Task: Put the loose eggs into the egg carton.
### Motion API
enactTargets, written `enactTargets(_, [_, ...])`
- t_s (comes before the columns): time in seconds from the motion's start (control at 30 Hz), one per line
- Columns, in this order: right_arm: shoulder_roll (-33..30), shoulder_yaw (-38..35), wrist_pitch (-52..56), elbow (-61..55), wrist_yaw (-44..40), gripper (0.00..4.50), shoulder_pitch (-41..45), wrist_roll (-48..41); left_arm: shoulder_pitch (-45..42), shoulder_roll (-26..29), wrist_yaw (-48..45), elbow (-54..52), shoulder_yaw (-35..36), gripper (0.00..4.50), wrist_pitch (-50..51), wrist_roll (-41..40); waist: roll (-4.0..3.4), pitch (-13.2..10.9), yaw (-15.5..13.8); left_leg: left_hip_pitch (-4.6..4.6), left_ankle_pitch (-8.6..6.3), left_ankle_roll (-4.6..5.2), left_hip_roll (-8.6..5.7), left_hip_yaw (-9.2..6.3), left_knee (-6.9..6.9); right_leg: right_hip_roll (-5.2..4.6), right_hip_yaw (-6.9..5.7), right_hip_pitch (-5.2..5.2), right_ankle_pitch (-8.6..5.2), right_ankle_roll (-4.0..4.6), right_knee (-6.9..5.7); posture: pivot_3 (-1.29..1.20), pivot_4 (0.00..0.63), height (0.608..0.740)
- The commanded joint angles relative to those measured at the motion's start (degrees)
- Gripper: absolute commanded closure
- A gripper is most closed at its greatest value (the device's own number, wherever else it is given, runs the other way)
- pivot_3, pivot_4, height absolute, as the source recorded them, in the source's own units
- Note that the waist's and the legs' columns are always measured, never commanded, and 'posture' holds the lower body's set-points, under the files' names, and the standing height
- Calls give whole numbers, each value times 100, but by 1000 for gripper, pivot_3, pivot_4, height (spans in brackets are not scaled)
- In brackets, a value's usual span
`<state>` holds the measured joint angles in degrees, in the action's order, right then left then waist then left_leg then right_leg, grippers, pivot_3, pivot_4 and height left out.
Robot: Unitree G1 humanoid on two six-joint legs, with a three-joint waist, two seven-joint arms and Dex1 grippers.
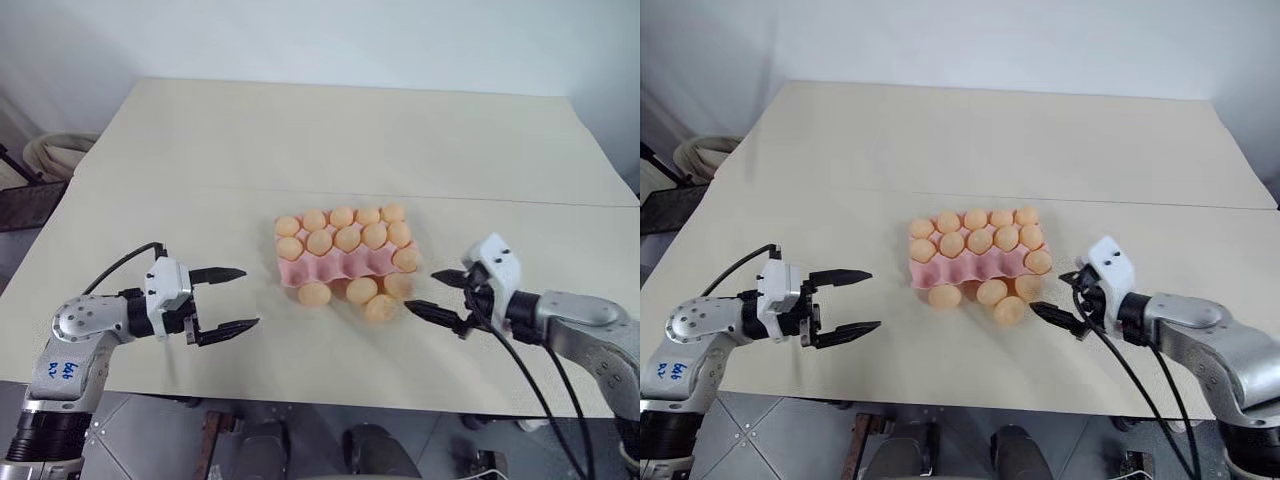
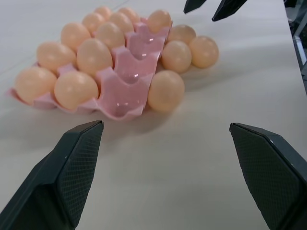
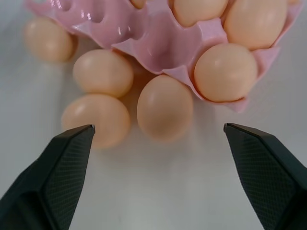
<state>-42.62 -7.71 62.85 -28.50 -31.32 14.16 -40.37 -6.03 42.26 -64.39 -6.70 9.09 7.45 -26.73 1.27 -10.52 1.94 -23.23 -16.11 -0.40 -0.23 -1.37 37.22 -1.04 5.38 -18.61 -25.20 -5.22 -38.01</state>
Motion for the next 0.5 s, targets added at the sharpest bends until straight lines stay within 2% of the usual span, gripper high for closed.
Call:
enactTargets(0.03, [195,297,276,107,315,0,294,94,99,76,21,-238,188,16,-68,-52,-1,-1,1,-1,0,0,-1,0,0,-1,-1,-1,0,0,-1,0,150,740])
enactTargets(0.27, [723,708,426,665,909,0,784,606,370,55,112,-488,288,16,-40,-84,-1,0,7,1,0,0,-2,1,-6,-18,-33,-6,0,0,-2,0,150,740])
enactTargets(0.37, [777,707,500,672,919,897,798,637,446,62,148,-529,338,0,-44,-90,-1,-1,7,1,0,0,-3,1,-7,-22,-41,-7,1,1,-2,0,150,740])
enactTargets(0.5, [757,765,510,652,845,2307,788,696,490,22,215,-568,363,0,-43,-103,-3,-2,6,0,0,0,-4,2,-12,-24,-43,-10,1,1,-1,0,150,740])
